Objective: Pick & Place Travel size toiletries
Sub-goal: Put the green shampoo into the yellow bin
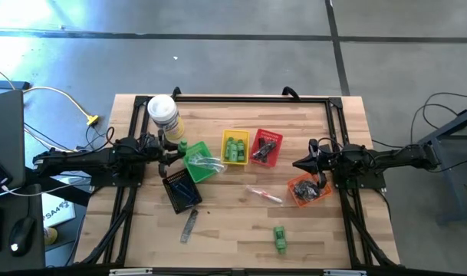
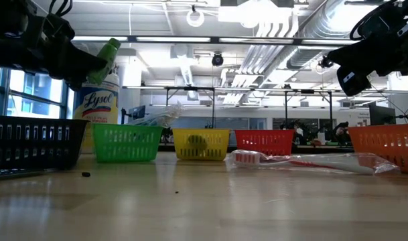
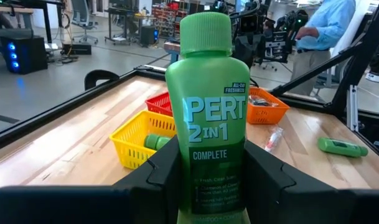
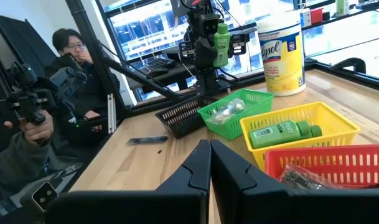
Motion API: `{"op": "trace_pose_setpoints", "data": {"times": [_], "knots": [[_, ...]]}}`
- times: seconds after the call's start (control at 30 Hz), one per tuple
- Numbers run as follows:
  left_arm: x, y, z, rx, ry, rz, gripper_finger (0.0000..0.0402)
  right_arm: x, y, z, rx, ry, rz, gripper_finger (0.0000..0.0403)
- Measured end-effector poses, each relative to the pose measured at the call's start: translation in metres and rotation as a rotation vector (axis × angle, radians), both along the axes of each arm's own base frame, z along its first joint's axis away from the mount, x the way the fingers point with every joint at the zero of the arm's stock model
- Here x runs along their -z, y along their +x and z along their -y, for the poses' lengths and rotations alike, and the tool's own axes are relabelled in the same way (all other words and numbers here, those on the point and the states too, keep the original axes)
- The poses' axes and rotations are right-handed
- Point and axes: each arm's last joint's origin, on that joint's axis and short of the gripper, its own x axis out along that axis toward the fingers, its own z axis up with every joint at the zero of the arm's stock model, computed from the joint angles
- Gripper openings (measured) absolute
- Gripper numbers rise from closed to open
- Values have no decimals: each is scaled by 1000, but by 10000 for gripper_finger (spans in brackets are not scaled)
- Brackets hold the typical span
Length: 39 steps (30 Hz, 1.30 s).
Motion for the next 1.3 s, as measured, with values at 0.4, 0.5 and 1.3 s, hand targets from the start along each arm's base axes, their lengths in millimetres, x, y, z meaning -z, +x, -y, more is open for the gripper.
{"op": "trace_pose_setpoints", "data": {"times": [0.4,0.5,1.3], "knots": [[2,1,-2,-63,-104,-3,120,0,0,0,0,-3,0,2],[2,1,-2,-65,-104,-2,120,0,0,0,0,-3,0,2],[-3,1,-2,-59,-150,-7,120,2,2,0,13,-3,-26,2]]}}
